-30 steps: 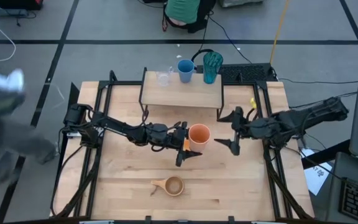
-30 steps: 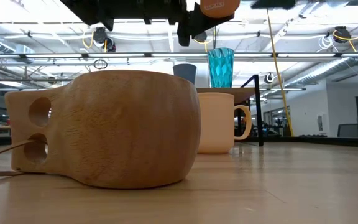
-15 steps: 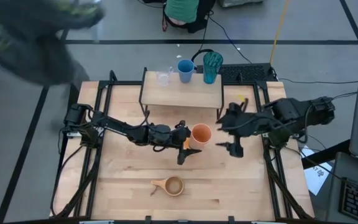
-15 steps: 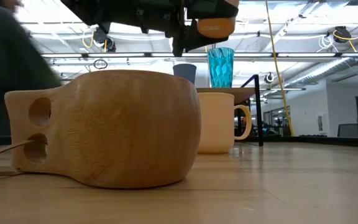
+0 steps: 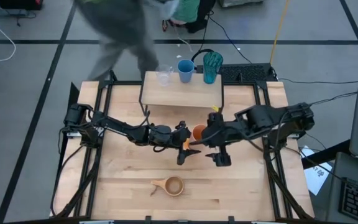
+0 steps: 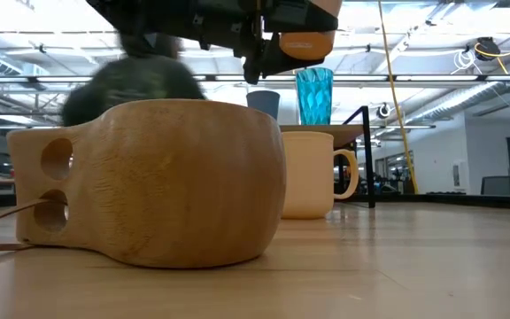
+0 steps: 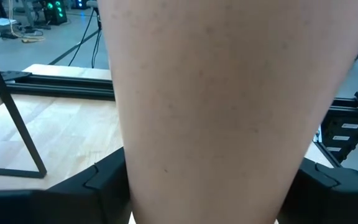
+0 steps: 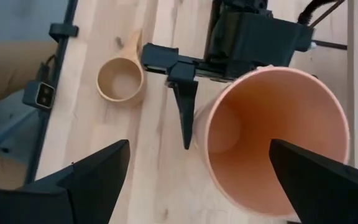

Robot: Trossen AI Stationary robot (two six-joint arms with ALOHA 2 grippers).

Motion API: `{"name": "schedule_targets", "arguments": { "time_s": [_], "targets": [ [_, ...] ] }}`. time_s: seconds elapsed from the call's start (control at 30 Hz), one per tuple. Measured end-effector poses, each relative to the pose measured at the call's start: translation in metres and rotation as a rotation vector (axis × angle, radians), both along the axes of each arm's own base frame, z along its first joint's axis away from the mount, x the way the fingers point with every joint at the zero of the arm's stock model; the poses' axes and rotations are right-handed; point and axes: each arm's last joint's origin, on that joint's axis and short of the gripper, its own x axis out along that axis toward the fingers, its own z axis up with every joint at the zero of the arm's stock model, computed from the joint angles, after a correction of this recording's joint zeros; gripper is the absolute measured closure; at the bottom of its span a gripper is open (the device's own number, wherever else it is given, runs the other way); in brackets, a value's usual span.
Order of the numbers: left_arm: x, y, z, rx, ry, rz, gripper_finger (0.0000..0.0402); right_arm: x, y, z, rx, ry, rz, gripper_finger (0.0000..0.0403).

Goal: Stack small to large cups/mugs on shelf
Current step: Put the orange cup on the shelf

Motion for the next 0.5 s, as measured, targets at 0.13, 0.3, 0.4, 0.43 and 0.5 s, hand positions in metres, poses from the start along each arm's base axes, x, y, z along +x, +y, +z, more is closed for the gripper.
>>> {"name": "schedule_targets", "arguments": {
  "time_s": [0.13,0.3,0.4,0.43,0.5],
  "targets": [
    [0.0,0.0,0.0,0.0,0.0,0.0,0.0122,0.008,-0.001,-0.007,-0.022,0.027,0.013,0.0037],
    [0.0,0.0,0.0,0.0,0.0,0.0,0.0119,0.011,-0.001,-0.011,-0.044,0.036,0.041,0.0094],
    [0.0,0.0,0.0,0.0,0.001,0.0,0.0112,0.012,-0.002,-0.01,-0.042,0.03,0.035,0.0136],
    [0.0,0.0,0.0,0.0,0.001,0.0,0.0113,0.012,-0.003,-0.01,-0.04,0.031,0.03,0.0151],
    [0.0,0.0,0.0,0.0,0.001,0.0,0.0119,0.013,-0.005,-0.01,-0.032,0.031,0.009,0.018]
  ]
}}
